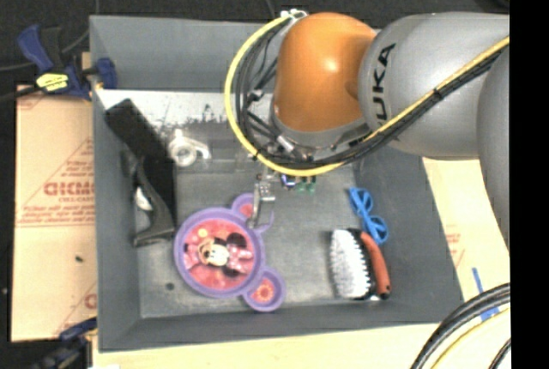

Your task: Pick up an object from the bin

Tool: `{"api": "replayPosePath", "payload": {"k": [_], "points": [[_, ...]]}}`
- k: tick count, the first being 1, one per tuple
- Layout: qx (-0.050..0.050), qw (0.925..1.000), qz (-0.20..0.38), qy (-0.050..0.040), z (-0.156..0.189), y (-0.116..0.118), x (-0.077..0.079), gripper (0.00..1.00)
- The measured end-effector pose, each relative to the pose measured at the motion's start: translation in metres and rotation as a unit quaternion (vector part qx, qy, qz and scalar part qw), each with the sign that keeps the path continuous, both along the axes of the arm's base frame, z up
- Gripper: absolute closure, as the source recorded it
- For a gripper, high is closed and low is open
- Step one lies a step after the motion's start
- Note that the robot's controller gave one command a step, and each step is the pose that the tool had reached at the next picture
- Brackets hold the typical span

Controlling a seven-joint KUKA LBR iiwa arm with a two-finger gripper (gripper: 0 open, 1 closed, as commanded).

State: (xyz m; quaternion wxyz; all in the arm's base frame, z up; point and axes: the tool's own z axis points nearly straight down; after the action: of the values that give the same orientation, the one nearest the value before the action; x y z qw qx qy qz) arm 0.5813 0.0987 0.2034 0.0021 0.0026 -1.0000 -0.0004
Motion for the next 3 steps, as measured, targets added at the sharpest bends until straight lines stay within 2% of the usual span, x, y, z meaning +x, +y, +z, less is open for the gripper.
{"api": "replayPosePath", "payload": {"k": [1, 2, 3], "points": [[0.000, 1.0000, -0.002, -0.0041, 0.005, -0.001, 0.001, 0.00], [0.000, 0.9975, 0.070, -0.0042, -0.107, 0.011, 0.030, 0.00], [0.000, 0.9950, 0.100, -0.0050, -0.073, 0.010, 0.029, 0.00]]}}
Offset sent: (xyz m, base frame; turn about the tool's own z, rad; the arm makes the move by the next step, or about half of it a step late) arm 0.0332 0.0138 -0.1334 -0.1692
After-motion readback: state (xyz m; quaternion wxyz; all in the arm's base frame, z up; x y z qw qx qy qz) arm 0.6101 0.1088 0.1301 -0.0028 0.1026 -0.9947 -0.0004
